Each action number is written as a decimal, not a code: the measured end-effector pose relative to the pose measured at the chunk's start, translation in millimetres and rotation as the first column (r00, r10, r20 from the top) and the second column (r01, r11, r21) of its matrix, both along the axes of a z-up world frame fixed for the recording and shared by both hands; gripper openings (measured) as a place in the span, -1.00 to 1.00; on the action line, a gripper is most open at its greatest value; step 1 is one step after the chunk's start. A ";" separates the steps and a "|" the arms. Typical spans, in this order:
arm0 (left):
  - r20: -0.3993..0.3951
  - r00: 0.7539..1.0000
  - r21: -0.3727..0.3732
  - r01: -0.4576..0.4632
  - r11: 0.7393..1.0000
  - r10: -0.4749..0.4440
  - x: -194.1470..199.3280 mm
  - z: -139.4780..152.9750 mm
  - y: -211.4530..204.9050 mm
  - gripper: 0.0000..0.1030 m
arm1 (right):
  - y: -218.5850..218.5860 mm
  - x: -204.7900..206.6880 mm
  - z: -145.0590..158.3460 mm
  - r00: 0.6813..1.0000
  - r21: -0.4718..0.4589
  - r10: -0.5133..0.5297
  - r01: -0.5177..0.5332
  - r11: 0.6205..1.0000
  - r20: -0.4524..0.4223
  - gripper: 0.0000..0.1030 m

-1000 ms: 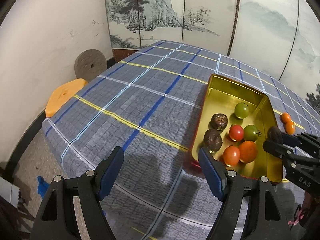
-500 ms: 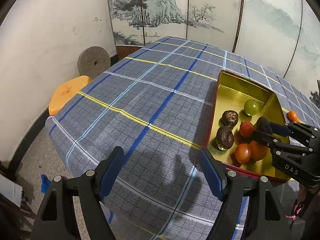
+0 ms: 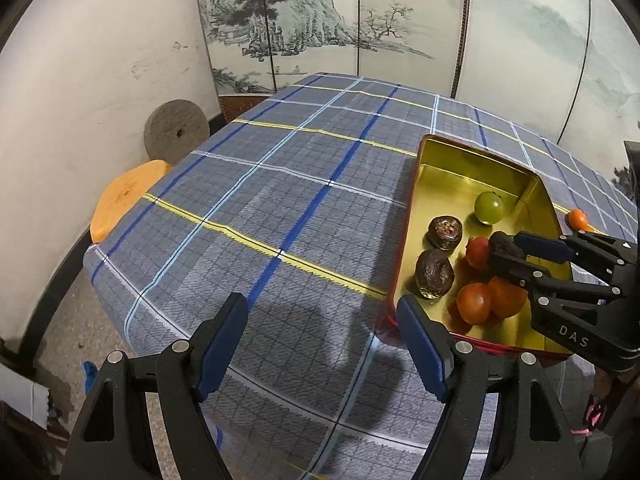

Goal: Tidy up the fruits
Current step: 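Lower the dark brown fruit into the tin and open the right gripper, then grasp a mandarin with the right gripper while the left moves toward the other mandarin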

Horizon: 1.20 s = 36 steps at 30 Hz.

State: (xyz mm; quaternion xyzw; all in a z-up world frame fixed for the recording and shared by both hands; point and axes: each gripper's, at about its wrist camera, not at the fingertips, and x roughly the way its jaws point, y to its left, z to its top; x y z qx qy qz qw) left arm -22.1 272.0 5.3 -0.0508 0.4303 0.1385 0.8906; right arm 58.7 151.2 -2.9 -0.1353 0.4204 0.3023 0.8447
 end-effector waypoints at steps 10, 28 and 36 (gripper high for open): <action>0.005 1.000 0.000 0.029 1.000 -0.029 3.0 3.4 -11.6 0.50 | -1.0 -2.6 1.3 1.000 0.016 0.001 -0.001 1.000 -0.002 -0.18; 0.026 0.996 -0.014 0.088 0.996 -0.088 11.0 11.9 -39.2 0.50 | -69.1 -13.2 26.5 0.989 0.098 -0.144 0.140 0.985 0.038 -0.10; 0.023 0.992 -0.016 0.125 0.992 -0.124 22.1 13.5 -57.0 0.50 | -151.5 7.7 19.7 0.941 0.070 -0.335 0.331 0.941 0.041 -0.10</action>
